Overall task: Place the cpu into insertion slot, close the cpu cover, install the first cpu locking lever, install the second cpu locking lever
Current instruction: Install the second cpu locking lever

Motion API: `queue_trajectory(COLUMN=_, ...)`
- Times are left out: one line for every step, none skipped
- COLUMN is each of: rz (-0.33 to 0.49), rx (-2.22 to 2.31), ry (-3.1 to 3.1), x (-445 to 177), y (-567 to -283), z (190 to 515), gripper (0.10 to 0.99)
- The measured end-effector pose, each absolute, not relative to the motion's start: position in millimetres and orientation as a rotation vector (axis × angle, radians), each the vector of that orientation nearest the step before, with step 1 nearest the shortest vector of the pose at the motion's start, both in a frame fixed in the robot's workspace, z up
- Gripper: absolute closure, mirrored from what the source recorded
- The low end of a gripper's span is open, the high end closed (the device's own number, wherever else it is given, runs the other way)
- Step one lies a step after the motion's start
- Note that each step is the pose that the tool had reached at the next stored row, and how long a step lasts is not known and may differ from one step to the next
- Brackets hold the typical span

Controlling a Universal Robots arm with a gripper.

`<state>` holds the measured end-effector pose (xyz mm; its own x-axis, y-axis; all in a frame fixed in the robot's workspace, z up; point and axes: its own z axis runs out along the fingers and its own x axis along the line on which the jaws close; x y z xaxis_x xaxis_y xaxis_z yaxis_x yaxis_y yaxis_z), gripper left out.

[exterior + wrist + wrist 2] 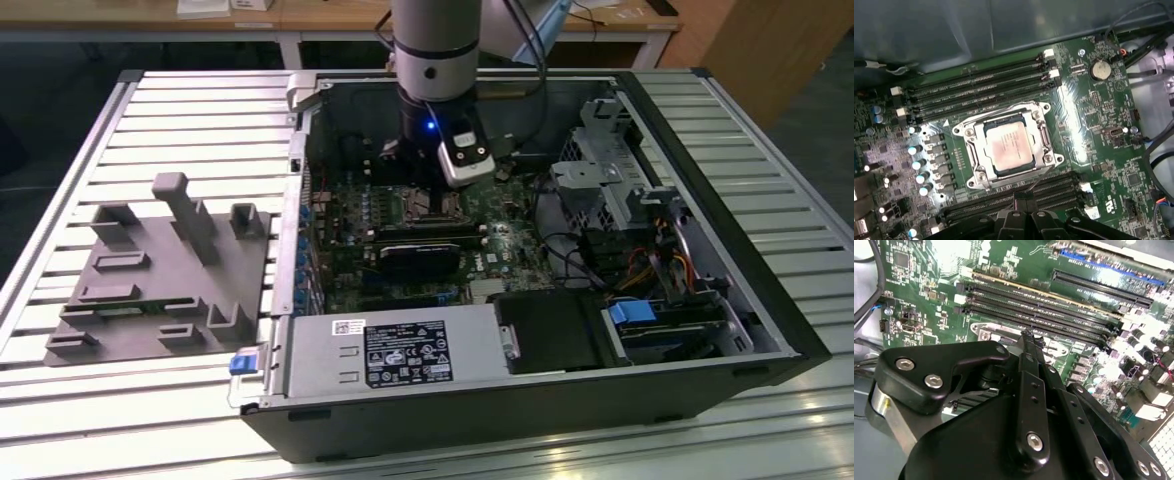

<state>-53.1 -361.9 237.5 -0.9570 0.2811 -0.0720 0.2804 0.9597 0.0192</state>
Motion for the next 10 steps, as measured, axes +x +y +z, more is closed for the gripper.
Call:
queue_trajectory(rz=0.013, rx=0.435, ry=3.037, x=-53.2, y=-362.6, z=237.5, gripper=0.984)
queue_trajectory(rz=0.014, rx=0.433, ry=3.037, x=-53.2, y=-363.4, z=237.4, gripper=0.984)
queue_trajectory(rz=0.014, rx=0.427, ry=3.038, x=-53.3, y=-364.1, z=237.2, gripper=0.984)
queue_trajectory(rz=0.014, rx=0.418, ry=3.039, x=-53.6, y=-364.6, z=236.9, gripper=0.984)
queue_trajectory(rz=0.015, rx=0.406, ry=3.041, x=-53.9, y=-364.9, z=236.4, gripper=0.984)
queue_trajectory(rz=0.015, rx=0.391, ry=3.042, x=-54.2, y=-365.1, z=235.9, gripper=0.984)
queue_trajectory(rz=0.016, rx=0.374, ry=3.045, x=-54.7, y=-365.2, z=235.3, gripper=0.984)
queue_trajectory(rz=0.016, rx=0.358, ry=3.047, x=-55.3, y=-365.4, z=234.6, gripper=0.984)
queue_trajectory(rz=0.017, rx=0.341, ry=3.049, x=-55.8, y=-365.4, z=233.6, gripper=0.984)
queue_trajectory(rz=0.018, rx=0.326, ry=3.051, x=-56.6, y=-365.6, z=232.8, gripper=0.984)
